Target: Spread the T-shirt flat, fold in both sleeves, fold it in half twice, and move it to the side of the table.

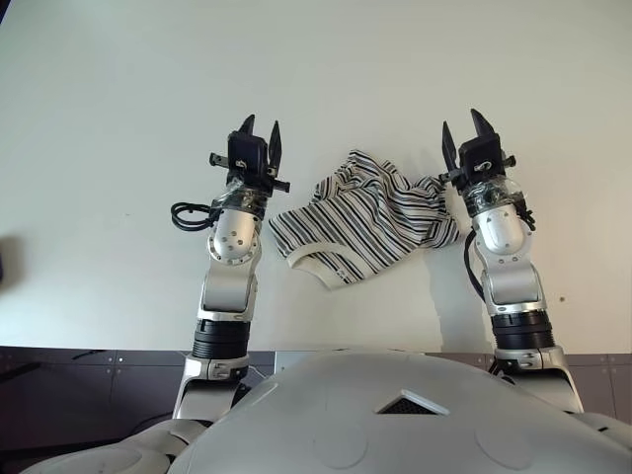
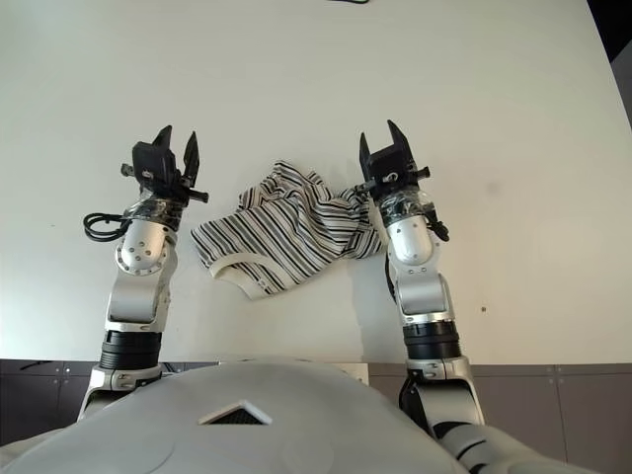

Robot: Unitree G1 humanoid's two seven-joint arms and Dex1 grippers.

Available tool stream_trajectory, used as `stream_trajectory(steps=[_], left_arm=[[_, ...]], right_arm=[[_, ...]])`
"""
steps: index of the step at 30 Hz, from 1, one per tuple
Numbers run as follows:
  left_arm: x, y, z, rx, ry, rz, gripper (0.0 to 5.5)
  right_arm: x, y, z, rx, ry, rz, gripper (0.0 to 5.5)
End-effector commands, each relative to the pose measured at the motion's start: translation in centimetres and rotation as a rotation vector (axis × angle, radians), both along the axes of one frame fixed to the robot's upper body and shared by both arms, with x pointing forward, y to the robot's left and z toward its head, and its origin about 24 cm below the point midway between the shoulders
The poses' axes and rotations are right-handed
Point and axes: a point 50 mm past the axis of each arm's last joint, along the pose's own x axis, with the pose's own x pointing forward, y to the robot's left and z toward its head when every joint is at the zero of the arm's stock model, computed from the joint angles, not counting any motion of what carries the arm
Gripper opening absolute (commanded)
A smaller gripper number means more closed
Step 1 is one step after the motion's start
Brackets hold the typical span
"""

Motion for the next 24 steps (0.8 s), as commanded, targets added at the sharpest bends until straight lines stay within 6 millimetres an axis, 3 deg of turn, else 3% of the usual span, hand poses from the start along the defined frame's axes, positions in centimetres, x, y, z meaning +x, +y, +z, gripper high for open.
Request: stream_trajectory(steps=[1,6,15,18,21,24], left_arm=[[-0.2,0.0,0.0,0.07,-0.001,-0.068,1.74],[-0.7,0.0,-0.4,0.089,0.015,-0.087,1.74],[-0.5,0.4,-0.4,0.092,0.03,-0.128,1.74],[-1.4,0.0,-0.6,0.182,0.039,-0.27,1.74],[-3.1,0.7,-0.8,0.301,0.049,-0.485,1.74],[-4.7,1.5,-0.8,0.447,0.038,-0.697,1.74]], right_arm=[[-0.6,0.3,0.7,0.044,-0.008,0.061,2.01],[-0.8,-0.3,1.1,0.051,-0.007,0.085,2.01],[-2.1,1.1,1.2,0.131,0.039,0.248,2.01],[-4.2,1.3,0.8,0.167,0.177,0.459,2.01],[-6.8,-0.6,0.6,0.145,0.368,0.677,2.01],[-8.0,-2.6,0.7,0.092,0.514,0.795,2.01]])
